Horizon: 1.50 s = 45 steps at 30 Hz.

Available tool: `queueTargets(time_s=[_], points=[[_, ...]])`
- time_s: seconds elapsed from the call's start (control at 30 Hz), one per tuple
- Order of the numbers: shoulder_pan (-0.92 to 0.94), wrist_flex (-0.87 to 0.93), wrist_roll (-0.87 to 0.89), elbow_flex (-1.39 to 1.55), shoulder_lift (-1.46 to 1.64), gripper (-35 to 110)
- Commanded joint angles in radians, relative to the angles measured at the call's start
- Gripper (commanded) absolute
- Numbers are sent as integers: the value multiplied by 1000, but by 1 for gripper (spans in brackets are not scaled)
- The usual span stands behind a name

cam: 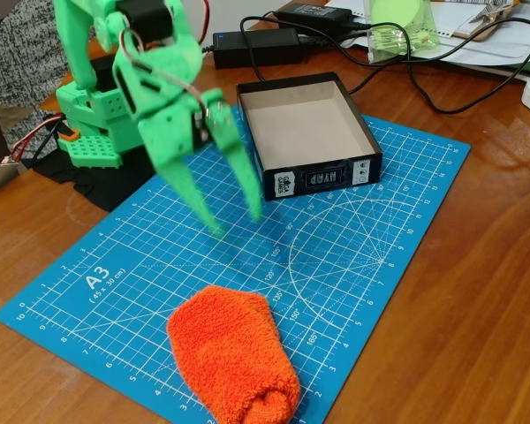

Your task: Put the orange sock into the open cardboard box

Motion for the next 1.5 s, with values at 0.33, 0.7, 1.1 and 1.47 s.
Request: queueTargets(time_s=[0.33,0.7,1.1,1.47], points=[[187,218,-155,-770,-480,18],[184,129,-132,-801,-591,30],[138,29,-83,-676,-578,53],[137,-71,-69,-615,-678,47]])
